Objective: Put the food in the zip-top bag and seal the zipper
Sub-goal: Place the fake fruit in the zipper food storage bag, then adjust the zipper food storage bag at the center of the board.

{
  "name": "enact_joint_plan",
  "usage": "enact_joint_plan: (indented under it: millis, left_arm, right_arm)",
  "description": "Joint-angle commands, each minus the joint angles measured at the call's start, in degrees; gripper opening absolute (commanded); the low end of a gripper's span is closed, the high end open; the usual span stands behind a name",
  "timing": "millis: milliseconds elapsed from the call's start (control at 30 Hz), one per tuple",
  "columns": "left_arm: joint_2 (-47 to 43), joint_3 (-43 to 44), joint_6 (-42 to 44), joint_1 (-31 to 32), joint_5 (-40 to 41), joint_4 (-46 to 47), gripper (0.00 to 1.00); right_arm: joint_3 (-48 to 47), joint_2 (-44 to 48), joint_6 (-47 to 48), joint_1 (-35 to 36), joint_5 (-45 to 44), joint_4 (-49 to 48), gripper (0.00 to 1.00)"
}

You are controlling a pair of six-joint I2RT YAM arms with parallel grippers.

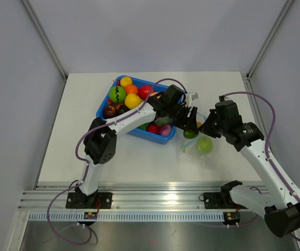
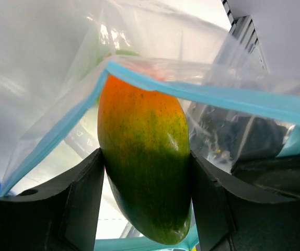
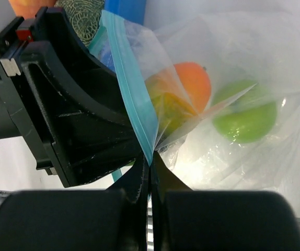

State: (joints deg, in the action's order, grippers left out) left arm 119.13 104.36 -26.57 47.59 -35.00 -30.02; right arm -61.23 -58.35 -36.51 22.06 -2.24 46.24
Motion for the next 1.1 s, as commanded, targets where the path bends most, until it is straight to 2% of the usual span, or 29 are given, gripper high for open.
enact_joint_plan:
  millis: [0,33,67,167,233,333,500,567,600,700,833,933,1033,1067]
  left_arm:
    - [1.71,8.46,0.36,1.01,-2.00,-0.19,0.25]
    - [2.41,10.15,1.07,1.10,-1.65,-4.56,0.40]
    - [3.12,11.38,1.86,1.10,-1.21,-6.44,0.65]
    - [2.25,12.45,4.15,1.10,-0.07,-9.97,0.80]
    - [-0.91,10.52,5.29,1.10,1.33,-9.97,0.83]
    - [-4.25,9.99,7.22,1.10,2.57,-11.72,0.96]
    - [-6.80,11.66,10.92,1.10,3.10,-17.78,0.98]
    - [-9.26,10.53,11.71,1.10,5.02,-18.67,0.90]
    - [-10.05,10.26,11.71,1.01,5.64,-19.45,0.80]
    - [-11.81,9.90,10.31,1.01,9.15,-21.03,0.65]
    - [-12.52,7.80,9.25,0.66,14.26,-21.48,0.55]
    - [-11.91,5.95,9.60,0.31,16.54,-21.83,0.55]
    - [-11.29,4.11,9.69,0.31,17.08,-20.52,0.67]
    - [-11.12,3.75,9.61,0.31,16.38,-19.82,0.74]
  right_arm:
    - [0.06,0.25,-1.11,-0.27,1.63,0.25,0.00]
    - [-0.03,0.25,-1.02,-0.27,1.19,0.43,0.00]
    - [-0.03,0.43,-1.02,-0.27,0.84,0.52,0.00]
    - [-0.38,0.95,-0.58,-0.27,-0.57,1.48,0.00]
    - [-0.73,1.30,-0.05,-0.35,-1.71,2.27,0.00]
    - [-1.26,1.57,0.65,-0.27,-3.03,3.15,0.00]
    - [-1.43,1.92,0.92,-0.35,-3.73,3.24,0.00]
    - [-1.52,2.10,1.09,-0.27,-3.74,3.16,0.00]
    - [-1.52,2.27,1.35,-0.27,-4.26,3.16,0.00]
    - [-1.61,2.36,1.97,-0.27,-4.88,3.42,0.00]
    - [-2.22,2.62,2.58,-0.36,-4.97,3.86,0.00]
    - [-3.10,3.24,2.94,-0.27,-4.97,4.65,0.00]
    - [-3.98,3.68,3.29,-0.36,-4.53,6.14,0.00]
    - [-4.33,3.68,3.38,-0.27,-4.44,6.75,0.00]
